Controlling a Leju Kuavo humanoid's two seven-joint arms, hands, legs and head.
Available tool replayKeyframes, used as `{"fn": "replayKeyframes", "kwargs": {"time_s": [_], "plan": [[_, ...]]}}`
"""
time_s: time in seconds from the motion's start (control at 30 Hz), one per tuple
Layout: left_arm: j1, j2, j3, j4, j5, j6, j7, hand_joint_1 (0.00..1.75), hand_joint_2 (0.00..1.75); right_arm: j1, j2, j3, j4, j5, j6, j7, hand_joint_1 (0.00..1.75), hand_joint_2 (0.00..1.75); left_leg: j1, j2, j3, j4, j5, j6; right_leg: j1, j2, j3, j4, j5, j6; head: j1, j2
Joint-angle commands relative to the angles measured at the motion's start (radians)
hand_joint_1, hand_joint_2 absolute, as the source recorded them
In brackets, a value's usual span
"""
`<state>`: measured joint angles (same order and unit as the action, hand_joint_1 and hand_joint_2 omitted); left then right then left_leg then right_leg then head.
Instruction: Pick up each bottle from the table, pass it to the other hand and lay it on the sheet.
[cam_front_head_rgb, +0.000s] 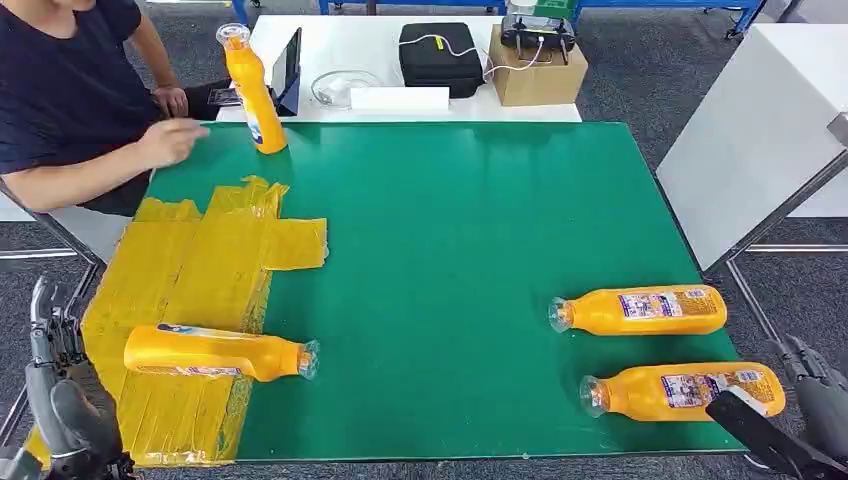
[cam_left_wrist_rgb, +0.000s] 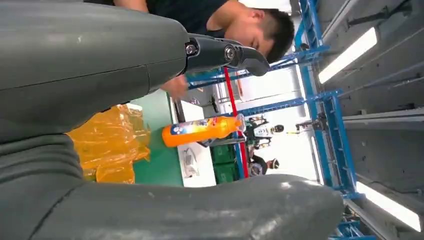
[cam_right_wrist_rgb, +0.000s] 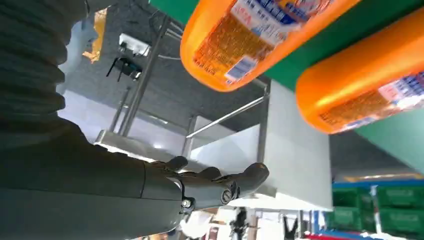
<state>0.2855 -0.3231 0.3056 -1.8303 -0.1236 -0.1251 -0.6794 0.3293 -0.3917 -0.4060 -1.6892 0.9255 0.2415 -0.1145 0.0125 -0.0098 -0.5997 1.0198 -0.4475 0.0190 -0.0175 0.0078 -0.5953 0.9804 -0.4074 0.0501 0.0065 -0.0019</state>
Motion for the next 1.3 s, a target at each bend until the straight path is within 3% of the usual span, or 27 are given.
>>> {"fn": "replayKeyframes", "kwargs": {"time_s": [0.03, 0.63, 0.93, 1.3], "plan": [[-0.031, 0.036, -0.006, 0.067, 0.014, -0.002, 0.007, 0.00, 0.00, 0.068, -0.079, 0.072, 0.023, -0.049, 0.039, 0.022, 0.00, 1.75, 0.000, 0.000, 0.003, -0.001, 0.000, 0.000, 0.000, -0.002, 0.003, -0.001, -0.001, -0.002, 0.000, 0.000], [-0.050, 0.042, -0.023, 0.089, 0.027, 0.006, 0.016, 0.00, 0.00, 0.076, -0.133, 0.098, 0.038, -0.063, 0.065, 0.043, 0.00, 1.75, 0.000, 0.000, 0.005, -0.002, -0.001, 0.000, 0.001, -0.002, 0.005, -0.002, -0.001, -0.003, 0.000, 0.000], [-0.062, 0.062, -0.039, 0.102, 0.042, 0.015, 0.021, 0.00, 0.00, -0.020, -0.171, 0.202, 0.131, -0.066, 0.057, 0.058, 0.00, 1.75, 0.001, 0.003, 0.004, -0.002, 0.000, 0.000, 0.001, 0.001, 0.004, -0.003, 0.001, -0.002, 0.000, 0.000], [-0.062, 0.068, -0.046, 0.101, 0.046, 0.018, 0.025, 0.00, 0.00, -0.046, -0.181, 0.276, 0.186, -0.055, 0.044, 0.066, 0.00, 1.75, 0.001, 0.001, 0.003, -0.001, 0.000, 0.000, 0.001, 0.000, 0.003, -0.002, 0.000, -0.001, 0.000, 0.000]]}}
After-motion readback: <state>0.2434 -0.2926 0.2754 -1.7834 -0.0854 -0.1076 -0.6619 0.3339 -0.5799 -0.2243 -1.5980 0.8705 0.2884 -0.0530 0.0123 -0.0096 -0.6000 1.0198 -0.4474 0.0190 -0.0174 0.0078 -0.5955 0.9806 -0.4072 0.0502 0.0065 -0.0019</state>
